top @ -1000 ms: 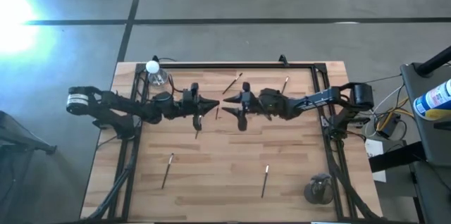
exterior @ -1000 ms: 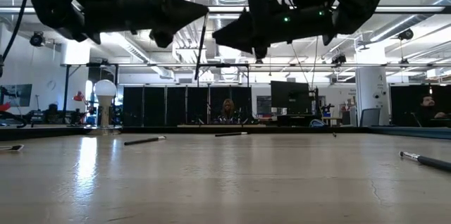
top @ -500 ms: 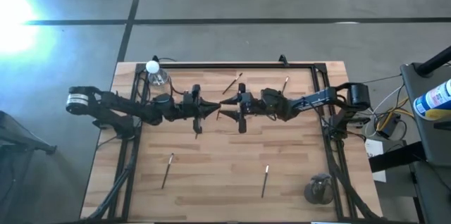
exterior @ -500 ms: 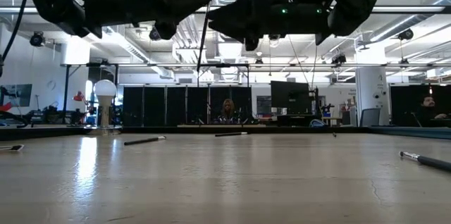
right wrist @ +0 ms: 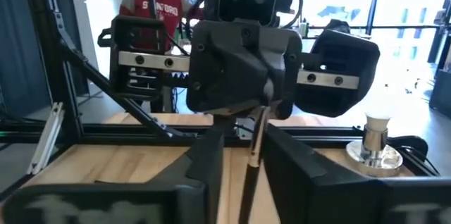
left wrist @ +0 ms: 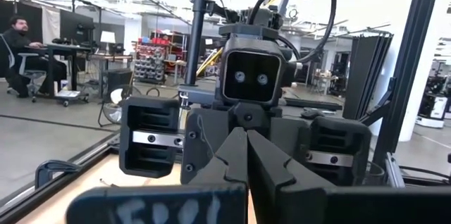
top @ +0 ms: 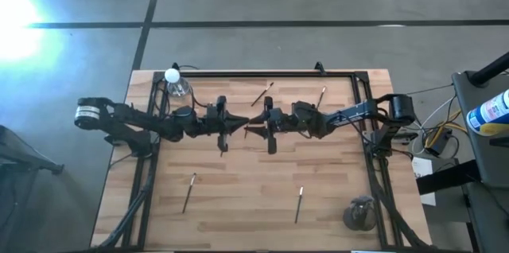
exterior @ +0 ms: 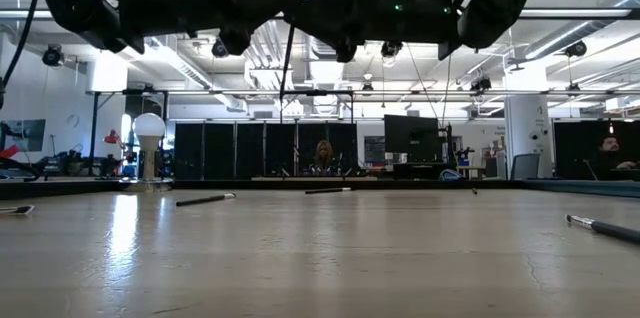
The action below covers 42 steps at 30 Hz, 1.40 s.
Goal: Pick & Place Makeup Brushes
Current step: Put the black eyeshadow brush into the makeup holder
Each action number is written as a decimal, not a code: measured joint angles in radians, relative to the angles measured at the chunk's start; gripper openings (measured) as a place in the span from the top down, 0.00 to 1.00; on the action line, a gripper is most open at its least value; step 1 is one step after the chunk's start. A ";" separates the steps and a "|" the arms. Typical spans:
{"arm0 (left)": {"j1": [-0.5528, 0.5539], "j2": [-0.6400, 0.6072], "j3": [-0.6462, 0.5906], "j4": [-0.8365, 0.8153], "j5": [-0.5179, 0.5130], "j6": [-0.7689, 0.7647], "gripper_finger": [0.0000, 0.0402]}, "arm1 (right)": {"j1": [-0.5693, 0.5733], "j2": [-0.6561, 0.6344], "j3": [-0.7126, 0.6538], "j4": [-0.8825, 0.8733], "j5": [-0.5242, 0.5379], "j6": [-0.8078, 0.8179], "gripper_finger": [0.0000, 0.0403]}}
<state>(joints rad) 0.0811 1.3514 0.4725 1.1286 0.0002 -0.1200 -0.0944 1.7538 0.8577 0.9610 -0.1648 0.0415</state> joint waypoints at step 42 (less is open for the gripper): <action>-0.015 0.000 -0.081 -0.097 -0.072 0.018 0.82 | 0.889 -0.325 0.458 -2.326 0.977 1.398 0.97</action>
<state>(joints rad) 0.0658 1.3518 0.3916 1.0317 -0.0723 -0.1024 0.7947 1.4286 1.3157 -1.3649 0.8119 1.4398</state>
